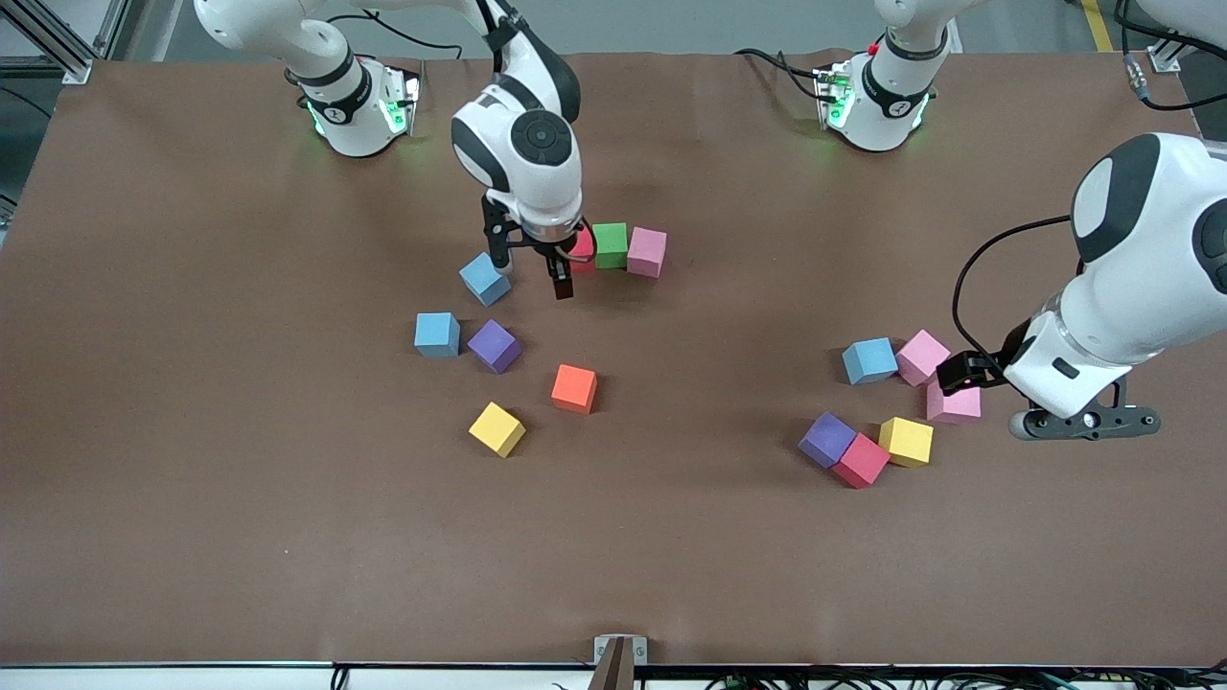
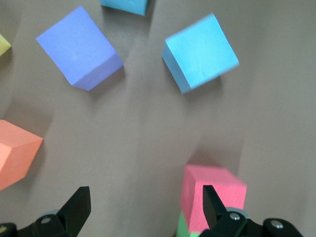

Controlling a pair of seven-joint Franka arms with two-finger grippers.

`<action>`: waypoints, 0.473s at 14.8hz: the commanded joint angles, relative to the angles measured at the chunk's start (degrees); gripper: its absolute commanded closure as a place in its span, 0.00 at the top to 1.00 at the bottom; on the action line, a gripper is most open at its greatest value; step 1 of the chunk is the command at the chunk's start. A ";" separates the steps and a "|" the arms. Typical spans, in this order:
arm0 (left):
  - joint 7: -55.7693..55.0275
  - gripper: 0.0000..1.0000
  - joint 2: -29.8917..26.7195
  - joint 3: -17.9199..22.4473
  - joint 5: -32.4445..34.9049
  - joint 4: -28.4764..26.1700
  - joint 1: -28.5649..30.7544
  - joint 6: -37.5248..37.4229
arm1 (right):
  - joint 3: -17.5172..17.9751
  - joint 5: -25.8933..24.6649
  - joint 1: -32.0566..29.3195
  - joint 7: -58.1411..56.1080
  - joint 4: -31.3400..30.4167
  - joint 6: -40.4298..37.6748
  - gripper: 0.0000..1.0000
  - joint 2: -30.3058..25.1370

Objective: Arrange 11 blocks into digit 3

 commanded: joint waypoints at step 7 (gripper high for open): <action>12.19 1.00 -13.10 31.63 -14.34 -0.18 -19.81 -8.77 | 0.67 0.36 -9.01 -35.68 -16.13 0.73 1.00 -11.71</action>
